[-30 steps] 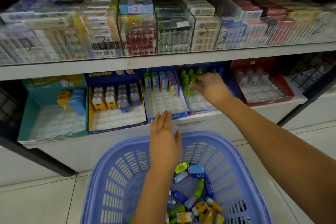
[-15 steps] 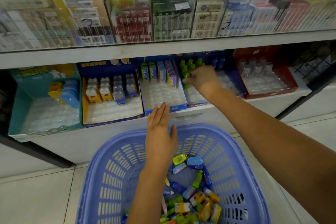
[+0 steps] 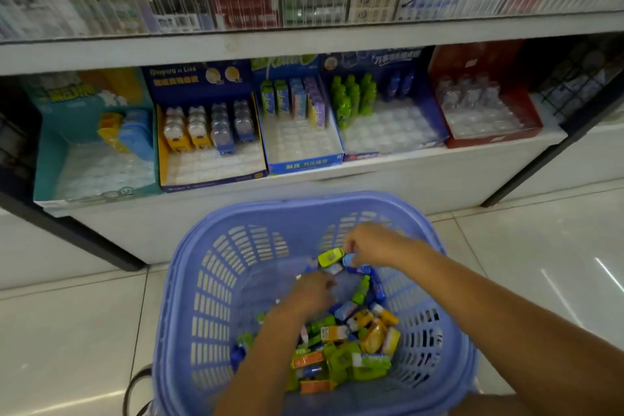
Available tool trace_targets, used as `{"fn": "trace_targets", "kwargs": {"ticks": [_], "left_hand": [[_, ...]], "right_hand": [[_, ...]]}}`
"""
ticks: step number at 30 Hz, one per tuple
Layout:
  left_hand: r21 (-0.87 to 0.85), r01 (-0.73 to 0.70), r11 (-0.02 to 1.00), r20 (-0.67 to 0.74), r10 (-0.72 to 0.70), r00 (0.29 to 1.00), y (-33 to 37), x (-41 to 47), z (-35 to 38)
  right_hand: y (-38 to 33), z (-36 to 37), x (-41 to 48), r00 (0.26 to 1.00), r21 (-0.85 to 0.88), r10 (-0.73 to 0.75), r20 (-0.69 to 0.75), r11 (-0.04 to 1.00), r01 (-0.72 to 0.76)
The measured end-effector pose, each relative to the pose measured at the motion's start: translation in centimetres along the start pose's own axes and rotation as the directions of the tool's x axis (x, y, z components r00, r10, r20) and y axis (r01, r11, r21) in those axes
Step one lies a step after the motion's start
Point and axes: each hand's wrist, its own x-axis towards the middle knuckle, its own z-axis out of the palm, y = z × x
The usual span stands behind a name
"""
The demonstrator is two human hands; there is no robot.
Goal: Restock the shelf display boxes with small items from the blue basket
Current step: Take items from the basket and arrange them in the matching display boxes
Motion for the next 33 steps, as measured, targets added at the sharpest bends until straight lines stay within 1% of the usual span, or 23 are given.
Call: {"fn": "trace_targets", "kwargs": {"ticks": [1, 2, 3, 4, 5, 8, 9, 11, 13, 16, 18, 21, 23, 26, 29, 30, 31, 32, 33], "left_hand": [[0.081, 0.004, 0.997, 0.121, -0.013, 0.993, -0.8, -0.2, 1.4], [0.138, 0.001, 0.99, 0.209, -0.03, 0.977, -1.6, -0.4, 2.5], [0.171, 0.006, 0.985, 0.263, -0.052, 0.963, -2.3, -0.5, 3.3], [0.188, 0.022, 0.982, 0.286, -0.076, 0.955, -3.0, -0.4, 3.7], [0.198, 0.035, 0.98, 0.277, -0.09, 0.957, -3.5, -0.2, 3.9], [0.207, 0.059, 0.977, 0.191, -0.099, 0.977, -5.0, 0.4, 4.2], [0.194, 0.073, 0.978, 0.166, -0.106, 0.98, -5.5, 0.6, 4.4], [0.157, 0.106, 0.982, 0.104, -0.123, 0.987, -6.2, 1.1, 4.9], [0.132, 0.131, 0.983, 0.032, -0.136, 0.99, -6.4, 1.8, 4.9], [0.174, 0.101, 0.98, -0.089, -0.086, 0.992, -6.3, 3.2, 4.4], [0.202, 0.04, 0.979, -0.091, -0.022, 0.996, -6.3, 4.2, 4.5], [0.369, -0.051, 0.928, -0.039, 0.071, 0.997, -6.3, 5.6, 5.4], [0.466, -0.068, 0.882, -0.03, 0.093, 0.995, -6.4, 6.0, 6.2], [0.534, -0.053, 0.844, -0.044, 0.09, 0.995, -6.2, 6.4, 6.6], [0.513, 0.019, 0.858, -0.051, 0.009, 0.999, -5.7, 6.5, 5.9], [0.483, 0.059, 0.873, -0.048, -0.041, 0.998, -5.6, 6.4, 5.6], [0.43, 0.101, 0.897, -0.045, -0.09, 0.995, -5.5, 6.2, 5.2], [0.332, 0.148, 0.932, -0.043, -0.141, 0.989, -5.5, 6.1, 4.8], [0.195, 0.195, 0.961, -0.046, -0.189, 0.981, -5.6, 6.0, 4.4]], "right_hand": [[0.7, 2.1, 0.6, 0.997, -0.038, 0.014, 0.074, 0.999, -0.011], [1.4, 4.0, 1.2, 0.993, -0.05, 0.029, 0.113, 0.998, -0.023], [2.0, 5.4, 1.5, 0.989, -0.038, 0.056, 0.14, 0.998, -0.051], [2.5, 6.7, 1.9, 0.985, -0.03, 0.078, 0.156, 0.997, -0.074], [2.9, 7.8, 2.2, 0.982, -0.049, 0.088, 0.166, 0.996, -0.081], [3.7, 10.7, 3.1, 0.978, -0.133, 0.096, 0.186, 0.989, -0.072], [3.8, 11.3, 3.5, 0.979, -0.166, 0.11, 0.172, 0.983, -0.081], [4.0, 12.2, 4.2, 0.973, -0.22, 0.192, 0.126, 0.962, -0.161], [3.6, 12.6, 5.0, 0.95, -0.273, 0.279, 0.14, 0.933, -0.234], [3.1, 13.2, 6.1, 0.933, -0.368, 0.317, 0.171, 0.899, -0.238], [2.9, 13.0, 6.6, 0.904, -0.395, 0.356, 0.237, 0.885, -0.245], [2.9, 11.6, 7.0, 0.858, -0.362, 0.418, 0.299, 0.881, -0.303], [3.1, 10.5, 6.6, 0.819, -0.35, 0.456, 0.348, 0.874, -0.338], [3.8, 10.4, 6.3, 0.821, -0.362, 0.452, 0.349, 0.873, -0.327], [3.5, 11.1, 6.7, 0.789, -0.379, 0.502, 0.355, 0.848, -0.37], [3.2, 11.3, 7.0, 0.8, -0.39, 0.492, 0.345, 0.85, -0.355], [3.0, 11.5, 7.3, 0.816, -0.396, 0.474, 0.332, 0.855, -0.335], [2.8, 11.6, 7.4, 0.83, -0.398, 0.453, 0.324, 0.862, -0.315], [2.8, 11.6, 7.5, 0.842, -0.404, 0.43, 0.324, 0.868, -0.288]]}}
